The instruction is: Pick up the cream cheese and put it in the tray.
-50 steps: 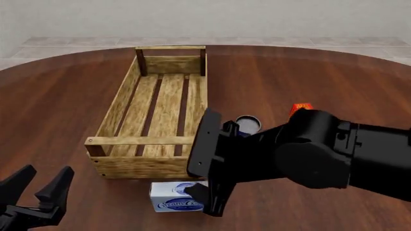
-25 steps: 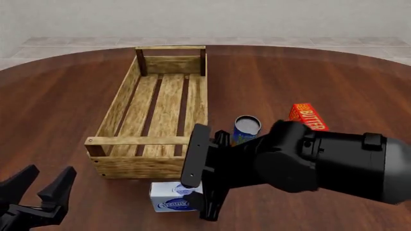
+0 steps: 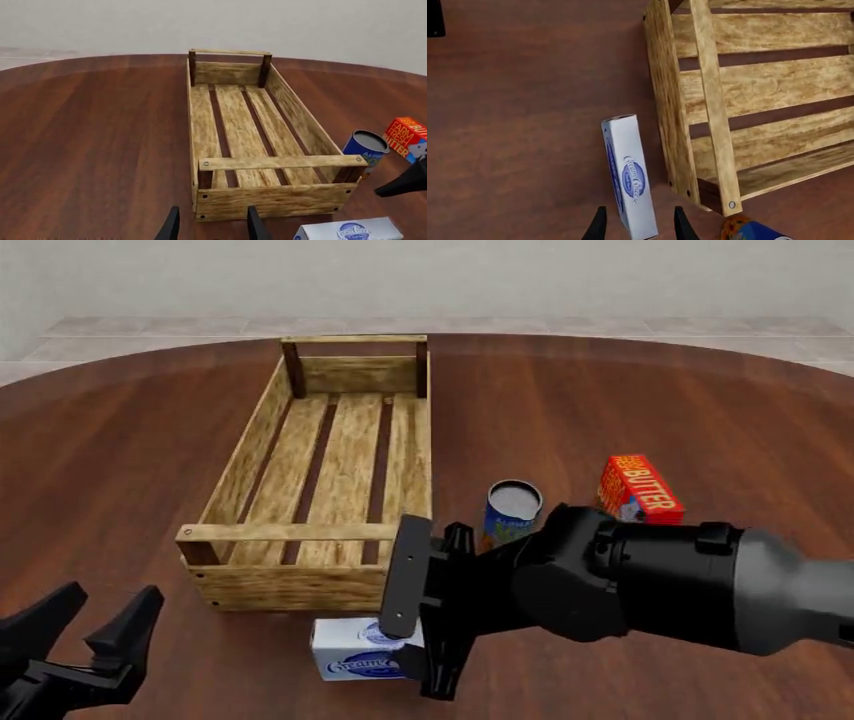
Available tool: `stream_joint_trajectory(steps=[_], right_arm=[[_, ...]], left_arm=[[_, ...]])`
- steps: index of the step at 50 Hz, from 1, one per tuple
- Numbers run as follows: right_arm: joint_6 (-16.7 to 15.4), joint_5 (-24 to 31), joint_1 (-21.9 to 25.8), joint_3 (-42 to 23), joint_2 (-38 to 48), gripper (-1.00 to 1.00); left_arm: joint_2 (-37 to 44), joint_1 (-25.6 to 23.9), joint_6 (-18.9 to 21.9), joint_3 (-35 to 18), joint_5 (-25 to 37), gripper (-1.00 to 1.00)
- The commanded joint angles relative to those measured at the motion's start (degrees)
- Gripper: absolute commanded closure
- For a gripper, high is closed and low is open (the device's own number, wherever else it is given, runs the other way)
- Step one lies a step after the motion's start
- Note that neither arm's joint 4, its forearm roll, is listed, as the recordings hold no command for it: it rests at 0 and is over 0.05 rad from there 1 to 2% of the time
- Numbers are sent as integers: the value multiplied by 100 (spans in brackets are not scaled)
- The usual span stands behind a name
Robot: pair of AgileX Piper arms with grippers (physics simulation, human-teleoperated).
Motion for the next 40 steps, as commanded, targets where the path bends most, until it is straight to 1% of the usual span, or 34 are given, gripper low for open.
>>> stream_joint_trajectory(steps=[1,4,9,19,23,32,34,40], right_arm=[[-34,-184,-58,147,166,-100],[22,-198,-42,136,189,-100],[-41,-197,-95,129,222,-100],[53,-341,-1,237,383,-100],[-28,-429,-67,289,484,-100],[-27,-496,-79,304,590,-100],[-105,-534,-157,319,630,-100],[-168,-647,-215,377,706,-100]], left_arm=[[-8,-24,16,0,28,-100],[-17,-39,18,0,38,-100],[-40,-41,18,0,59,-100],[-40,-68,26,0,66,-100],[-56,-81,28,0,85,-100],[-24,-103,35,1,59,-100],[-23,-107,39,0,58,-100],[-43,-118,40,0,82,-100]])
